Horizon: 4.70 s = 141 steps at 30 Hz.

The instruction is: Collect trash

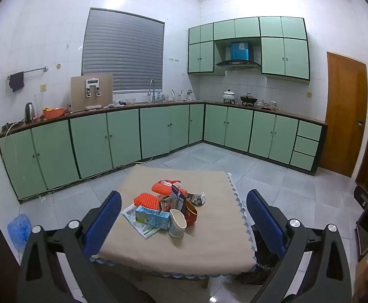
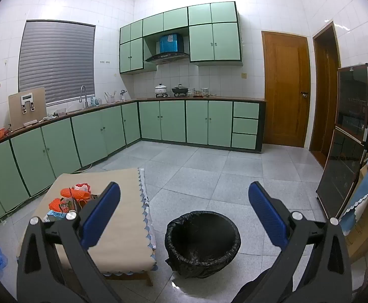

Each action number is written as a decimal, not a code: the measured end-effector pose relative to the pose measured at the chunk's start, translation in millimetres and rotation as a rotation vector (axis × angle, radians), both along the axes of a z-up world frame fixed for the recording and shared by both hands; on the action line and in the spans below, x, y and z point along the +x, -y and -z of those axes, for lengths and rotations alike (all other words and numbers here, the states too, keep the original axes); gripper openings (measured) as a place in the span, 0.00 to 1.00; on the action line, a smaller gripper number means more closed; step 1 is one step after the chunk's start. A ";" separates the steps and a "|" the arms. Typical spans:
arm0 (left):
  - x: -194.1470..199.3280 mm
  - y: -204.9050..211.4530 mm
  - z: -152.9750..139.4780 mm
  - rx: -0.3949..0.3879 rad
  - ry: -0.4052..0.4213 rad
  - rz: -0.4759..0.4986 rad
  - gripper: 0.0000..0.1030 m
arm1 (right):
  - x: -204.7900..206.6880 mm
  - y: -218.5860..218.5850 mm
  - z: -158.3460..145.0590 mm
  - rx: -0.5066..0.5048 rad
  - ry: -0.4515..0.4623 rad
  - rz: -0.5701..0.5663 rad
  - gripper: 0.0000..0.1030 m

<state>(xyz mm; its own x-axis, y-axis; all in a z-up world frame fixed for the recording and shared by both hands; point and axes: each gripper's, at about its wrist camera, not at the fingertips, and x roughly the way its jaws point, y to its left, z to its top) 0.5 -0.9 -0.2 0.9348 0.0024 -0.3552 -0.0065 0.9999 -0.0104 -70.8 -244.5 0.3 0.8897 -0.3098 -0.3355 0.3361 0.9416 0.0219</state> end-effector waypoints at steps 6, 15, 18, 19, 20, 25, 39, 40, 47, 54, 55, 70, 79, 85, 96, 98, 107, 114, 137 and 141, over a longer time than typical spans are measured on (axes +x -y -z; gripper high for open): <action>-0.5 -0.6 -0.2 -0.011 0.007 0.000 0.94 | -0.4 -0.2 0.3 -0.004 0.002 0.001 0.95; 0.0 -0.7 -0.1 -0.012 0.005 -0.001 0.94 | 1.2 -0.8 2.5 -0.006 0.002 -0.004 0.95; 0.2 -0.4 -0.3 -0.009 0.003 -0.003 0.94 | 3.7 -1.1 3.7 -0.006 0.004 -0.006 0.95; 0.7 -0.8 -0.2 -0.008 0.003 -0.004 0.94 | -0.4 0.0 0.0 -0.006 0.006 -0.008 0.95; -0.4 -2.4 -1.3 -0.008 0.003 -0.006 0.94 | 0.2 -0.2 0.0 -0.007 0.004 -0.009 0.95; -0.5 -1.5 5.6 -0.009 0.005 -0.012 0.94 | -2.2 -1.4 -2.8 -0.012 0.006 -0.017 0.95; 1.9 -0.5 4.2 -0.013 0.005 -0.019 0.94 | 0.0 -3.6 -2.3 -0.013 0.003 -0.026 0.95; 1.9 -0.4 4.3 -0.012 0.004 -0.017 0.94 | 0.0 -3.7 -2.3 -0.013 0.002 -0.027 0.95; 0.3 -0.9 3.7 -0.012 0.005 -0.019 0.94 | -2.0 -4.5 -3.3 -0.014 0.005 -0.025 0.95; 0.4 -0.9 4.0 -0.013 0.004 -0.019 0.94 | -2.1 -4.5 -3.4 -0.013 0.004 -0.026 0.95; 0.2 -0.9 4.1 -0.012 0.004 -0.019 0.94 | -2.2 -4.6 -3.6 -0.013 0.003 -0.026 0.95; 0.5 -0.4 4.4 -0.011 0.003 -0.020 0.94 | -2.0 -3.4 -3.1 -0.009 0.000 -0.026 0.95; 0.8 -0.1 4.4 -0.011 0.003 -0.020 0.94 | -0.5 -2.7 -2.7 -0.007 -0.003 -0.027 0.95; 1.0 0.0 4.3 -0.011 0.004 -0.020 0.94 | 0.2 -2.6 -2.9 -0.007 -0.004 -0.027 0.95; 3.7 -0.1 11.4 -0.004 -0.004 -0.018 0.94 | 4.3 -3.3 -0.3 -0.001 -0.014 -0.030 0.95; 6.3 -2.4 14.9 -0.016 -0.002 -0.019 0.94 | 7.3 -3.6 1.4 -0.003 -0.018 -0.032 0.95; 43.6 -28.2 77.1 -0.057 -0.108 -0.048 0.94 | 53.9 -15.5 36.0 -0.016 -0.079 -0.114 0.95; 83.8 -36.0 132.3 -0.099 -0.238 0.027 0.94 | 113.0 -26.0 80.8 0.020 -0.160 -0.238 0.95; 251.9 3.2 273.2 0.000 -0.323 -0.141 0.51 | 252.3 -21.5 158.5 0.076 -0.325 -0.375 0.95; 253.7 -8.1 270.8 -0.041 -0.330 -0.138 0.30 | 259.2 -35.8 159.6 0.073 -0.332 -0.415 0.95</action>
